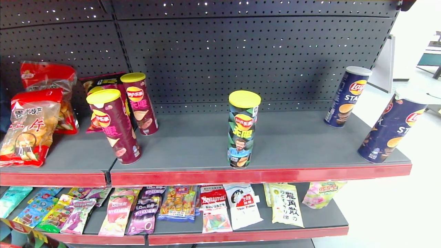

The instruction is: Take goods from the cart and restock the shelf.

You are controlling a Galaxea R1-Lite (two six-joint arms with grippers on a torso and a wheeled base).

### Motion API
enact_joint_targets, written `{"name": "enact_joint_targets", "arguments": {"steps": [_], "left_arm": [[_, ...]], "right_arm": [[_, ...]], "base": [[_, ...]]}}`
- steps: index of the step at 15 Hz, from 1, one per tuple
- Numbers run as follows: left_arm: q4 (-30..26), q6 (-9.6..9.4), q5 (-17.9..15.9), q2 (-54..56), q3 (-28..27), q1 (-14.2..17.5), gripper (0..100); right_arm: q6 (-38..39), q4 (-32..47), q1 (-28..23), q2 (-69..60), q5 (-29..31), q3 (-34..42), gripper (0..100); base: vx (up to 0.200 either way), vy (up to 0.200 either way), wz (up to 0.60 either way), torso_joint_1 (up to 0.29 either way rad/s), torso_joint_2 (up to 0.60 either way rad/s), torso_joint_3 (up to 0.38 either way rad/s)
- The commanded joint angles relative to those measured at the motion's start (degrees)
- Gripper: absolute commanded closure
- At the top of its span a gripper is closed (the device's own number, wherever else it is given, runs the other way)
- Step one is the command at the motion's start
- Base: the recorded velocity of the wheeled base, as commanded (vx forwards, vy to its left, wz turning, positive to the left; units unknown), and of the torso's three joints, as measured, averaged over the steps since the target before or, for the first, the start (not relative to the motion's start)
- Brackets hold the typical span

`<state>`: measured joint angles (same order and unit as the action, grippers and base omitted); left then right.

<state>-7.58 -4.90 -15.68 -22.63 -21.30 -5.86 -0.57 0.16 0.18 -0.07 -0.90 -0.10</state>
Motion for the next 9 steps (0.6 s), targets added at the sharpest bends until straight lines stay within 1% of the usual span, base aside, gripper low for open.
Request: {"name": "enact_joint_targets", "arguments": {"steps": [1,4,7,8,9], "left_arm": [[0.02,-0.02,0.03,-0.05,0.29,-0.02,100],[0.11,-0.02,0.12,-0.05,0.29,-0.02,100],[0.29,0.07,0.56,-0.67,-0.24,0.06,100],[0.90,0.07,1.35,-2.86,-1.03,0.06,100],[2.84,0.59,2.14,-5.85,-1.64,0.15,100]], "right_arm": [[-0.04,0.02,-0.01,0.07,0.02,0.01,0],[0.05,0.02,-0.01,0.07,0.02,0.01,0],[0.22,0.02,-0.01,0.07,0.02,0.01,0],[0.22,0.02,-0.01,0.07,0.02,0.01,0],[0.22,0.02,-0.01,0.07,0.02,0.01,0]], "base": [[0.000,0.000,-0.60,0.002,-0.01,0.002],[0.000,0.000,-0.60,0.010,0.00,-0.001],[0.000,0.000,0.00,0.000,0.00,0.000],[0.000,0.000,0.00,0.000,0.00,0.000],[0.000,0.000,0.00,0.000,0.00,0.000]]}}
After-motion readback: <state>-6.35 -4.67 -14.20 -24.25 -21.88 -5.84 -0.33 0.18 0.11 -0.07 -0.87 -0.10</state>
